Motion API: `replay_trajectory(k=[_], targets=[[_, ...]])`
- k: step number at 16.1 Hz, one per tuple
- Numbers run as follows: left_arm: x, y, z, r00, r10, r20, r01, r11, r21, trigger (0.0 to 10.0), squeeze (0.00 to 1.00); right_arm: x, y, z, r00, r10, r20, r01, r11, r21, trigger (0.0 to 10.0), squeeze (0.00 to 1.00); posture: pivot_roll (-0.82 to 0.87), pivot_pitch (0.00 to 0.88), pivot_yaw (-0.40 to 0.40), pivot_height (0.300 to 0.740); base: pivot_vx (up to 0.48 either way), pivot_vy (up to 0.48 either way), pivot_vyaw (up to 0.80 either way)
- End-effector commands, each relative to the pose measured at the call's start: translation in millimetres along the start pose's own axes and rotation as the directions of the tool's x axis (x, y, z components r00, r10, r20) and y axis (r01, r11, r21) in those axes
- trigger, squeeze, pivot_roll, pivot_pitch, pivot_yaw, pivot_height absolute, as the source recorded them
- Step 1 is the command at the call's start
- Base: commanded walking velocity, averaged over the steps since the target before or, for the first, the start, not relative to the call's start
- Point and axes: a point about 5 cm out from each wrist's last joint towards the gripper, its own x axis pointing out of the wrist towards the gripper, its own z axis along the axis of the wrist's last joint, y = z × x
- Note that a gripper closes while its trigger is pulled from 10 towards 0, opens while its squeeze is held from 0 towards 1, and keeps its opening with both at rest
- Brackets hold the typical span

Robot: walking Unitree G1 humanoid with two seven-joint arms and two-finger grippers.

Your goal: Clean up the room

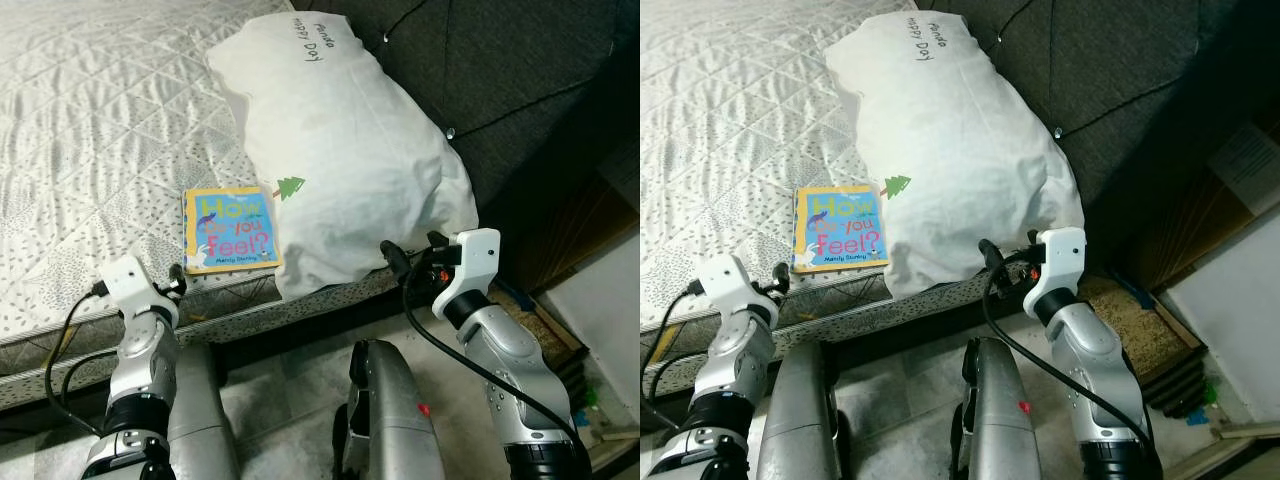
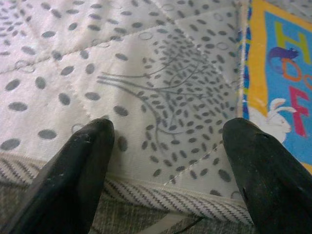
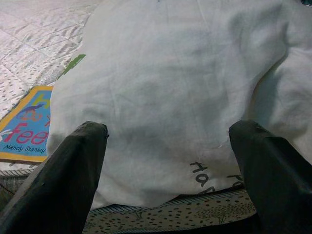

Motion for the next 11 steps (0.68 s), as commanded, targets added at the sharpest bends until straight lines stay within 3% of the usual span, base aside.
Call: replay_trajectory(k=[1,3,11], targets=[[0.4,5.5,-4.2,0.999,0.03,-0.032,-0.03,1.0,-0.001,10.0,0.0,-0.1,0.4,3.6,1.0,-0.002,0.015,0.002,1.0,-0.015,10.0,0.0,-0.03,0.165,-0.069,0.554,0.0,0.0,0.0],[4.4,7.5,-5.6,0.995,0.059,-0.083,-0.061,0.998,-0.014,10.0,0.0,-0.2,1.6,4.2,1.0,0.005,0.013,-0.005,1.0,-0.016,10.0,0.0,-0.03,0.166,-0.073,0.554,0.0,0.0,0.0],[11.8,7.8,-4.7,0.987,0.065,-0.146,-0.064,0.998,0.012,10.0,0.0,-1.6,0.4,3.6,1.0,-0.003,0.011,0.003,1.0,-0.013,10.0,0.0,-0.04,0.165,-0.068,0.554,0.0,0.0,0.0]])
